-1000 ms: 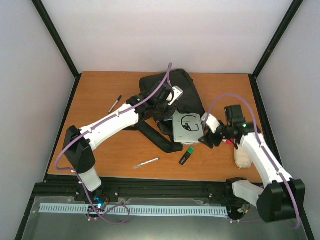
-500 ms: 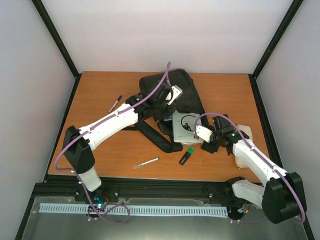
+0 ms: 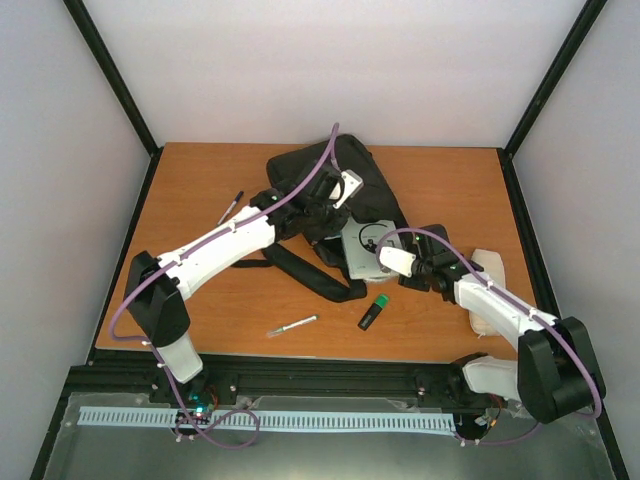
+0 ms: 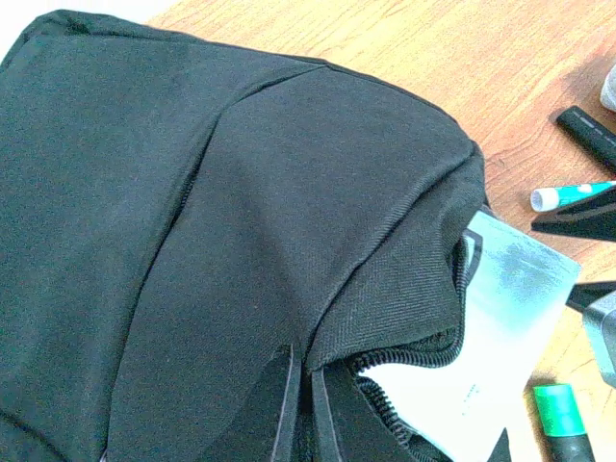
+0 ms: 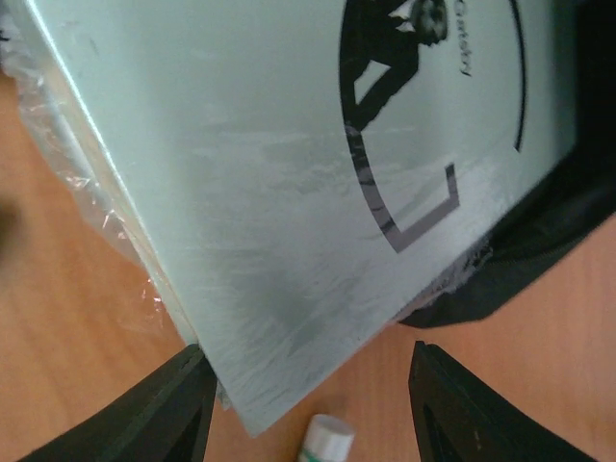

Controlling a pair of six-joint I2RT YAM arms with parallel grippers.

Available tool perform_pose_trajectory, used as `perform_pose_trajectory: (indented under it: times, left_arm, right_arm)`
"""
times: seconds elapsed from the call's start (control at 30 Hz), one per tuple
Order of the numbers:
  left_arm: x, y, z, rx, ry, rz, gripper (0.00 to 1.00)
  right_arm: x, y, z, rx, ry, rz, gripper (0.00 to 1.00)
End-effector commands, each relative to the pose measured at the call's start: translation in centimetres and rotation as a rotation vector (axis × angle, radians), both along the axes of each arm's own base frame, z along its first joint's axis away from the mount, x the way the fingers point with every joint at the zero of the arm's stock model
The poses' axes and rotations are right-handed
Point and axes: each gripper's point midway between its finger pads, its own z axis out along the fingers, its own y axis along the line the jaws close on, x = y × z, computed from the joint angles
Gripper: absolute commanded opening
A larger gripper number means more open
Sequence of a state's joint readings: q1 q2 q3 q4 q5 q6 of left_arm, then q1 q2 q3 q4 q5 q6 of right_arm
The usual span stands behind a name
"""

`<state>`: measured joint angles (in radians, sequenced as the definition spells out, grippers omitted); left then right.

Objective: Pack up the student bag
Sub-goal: Place the book in the student bag.

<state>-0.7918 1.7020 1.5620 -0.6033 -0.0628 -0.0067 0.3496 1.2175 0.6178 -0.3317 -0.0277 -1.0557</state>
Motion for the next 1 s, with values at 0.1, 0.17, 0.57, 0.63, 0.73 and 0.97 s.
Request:
perform_pose_trajectory:
  times: [0.1, 0.17, 0.57, 0.63, 0.73, 0.97]
  left_arm:
    - [0.5, -0.9, 4.7, -0.113, -0.098, -0.031, 0.01]
    - [0.5, -1.0, 4.6, -0.11, -0.097, -0.035, 0.01]
    - [0.2, -1.4, 3.7, -0.11, -0.076, -0.064, 0.01]
    - [0.1, -1.2, 3.7, -0.102, -0.083, -0.065, 0.01]
    - [-0.1, -0.9, 3.5, -0.089, -0.083, -0.067, 0.01]
    - [-1.6, -0.4, 3.4, -0.126, -0.063, -0.084, 0.01]
  right_arm:
    - [5.3, 1.3, 4.4, 0.009, -0.262, 0.009, 0.53]
    - [5.9, 1.6, 4.9, 0.013, -0.291, 0.016, 0.52]
    - [8.9, 1.9, 7.1, 0.097, -0.363, -0.106, 0.46]
    - [8.3, 1.8, 6.0, 0.132, -0.266, -0.12, 0.48]
    - [6.8, 1.6, 5.7, 0.208, -0.136, -0.121, 0.54]
    - [4.4, -0.1, 7.5, 0.486, 0.16, -0.284, 0.65]
